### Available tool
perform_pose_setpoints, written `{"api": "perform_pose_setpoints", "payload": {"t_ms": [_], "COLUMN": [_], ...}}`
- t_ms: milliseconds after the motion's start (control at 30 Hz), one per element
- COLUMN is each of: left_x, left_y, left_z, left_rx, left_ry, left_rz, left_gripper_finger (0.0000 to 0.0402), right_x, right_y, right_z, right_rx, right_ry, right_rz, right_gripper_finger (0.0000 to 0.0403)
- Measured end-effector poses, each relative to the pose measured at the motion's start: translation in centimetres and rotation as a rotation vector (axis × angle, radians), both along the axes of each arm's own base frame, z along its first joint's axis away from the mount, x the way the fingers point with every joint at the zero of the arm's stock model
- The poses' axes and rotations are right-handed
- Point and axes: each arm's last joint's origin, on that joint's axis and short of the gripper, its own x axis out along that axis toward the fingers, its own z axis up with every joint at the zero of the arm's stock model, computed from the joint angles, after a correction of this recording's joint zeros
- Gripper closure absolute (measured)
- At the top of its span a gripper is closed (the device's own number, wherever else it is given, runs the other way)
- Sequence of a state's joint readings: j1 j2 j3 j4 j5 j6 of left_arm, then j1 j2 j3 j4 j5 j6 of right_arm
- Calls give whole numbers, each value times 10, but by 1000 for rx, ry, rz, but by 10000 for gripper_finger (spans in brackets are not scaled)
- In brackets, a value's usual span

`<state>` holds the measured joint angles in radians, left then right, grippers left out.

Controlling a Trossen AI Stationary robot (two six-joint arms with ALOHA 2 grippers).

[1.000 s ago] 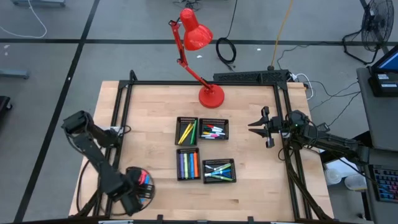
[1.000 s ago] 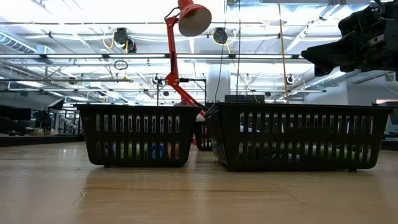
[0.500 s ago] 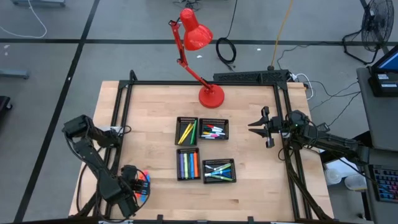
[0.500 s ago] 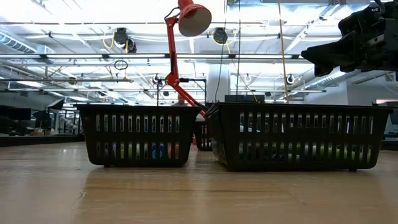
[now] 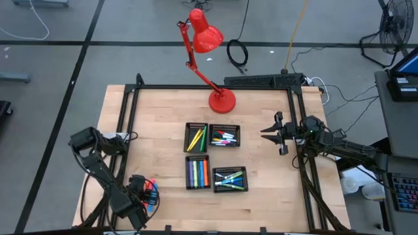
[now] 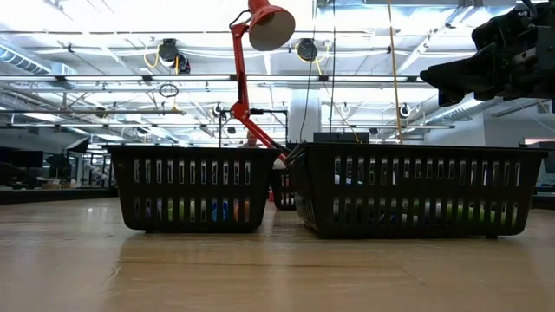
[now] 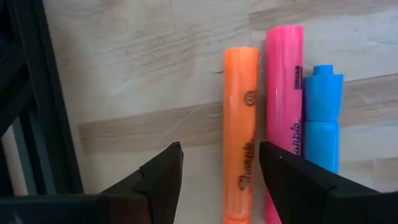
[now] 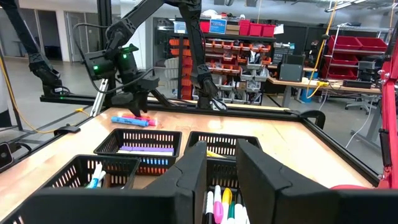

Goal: Pick & Place Markers
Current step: Put the orange highlighter into the bottom left black bin

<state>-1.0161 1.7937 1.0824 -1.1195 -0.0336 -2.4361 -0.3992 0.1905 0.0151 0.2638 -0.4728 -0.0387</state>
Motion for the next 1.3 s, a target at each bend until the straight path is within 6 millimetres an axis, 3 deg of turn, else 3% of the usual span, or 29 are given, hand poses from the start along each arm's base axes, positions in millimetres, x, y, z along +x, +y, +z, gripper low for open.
{"api": "perform_pose_setpoints", "payload": {"t_ms": [300, 667, 1000, 1233, 1300], "left_x": [3, 5, -2, -2, -2], "left_y": [-4, -7, 2, 4, 4], "left_z": [-14, -15, -27, -28, -28], "left_rx": [10, -9, 37, 56, 60], "left_ry": [17, -10, -30, -59, -58], "left_rz": [-9, -36, -64, -90, -90], "left_gripper_finger": [183, 189, 260, 335, 339], "right_x": [0, 0, 0, 0, 0], "right_y": [0, 0, 0, 0, 0], "right_z": [0, 0, 0, 0, 1], "right_rx": [0, 0, 0, -1, -2], "right_ry": [0, 0, 0, -4, -5], "right_rz": [0, 0, 0, 0, 0], "right_gripper_finger": [325, 325, 325, 325, 325]}}
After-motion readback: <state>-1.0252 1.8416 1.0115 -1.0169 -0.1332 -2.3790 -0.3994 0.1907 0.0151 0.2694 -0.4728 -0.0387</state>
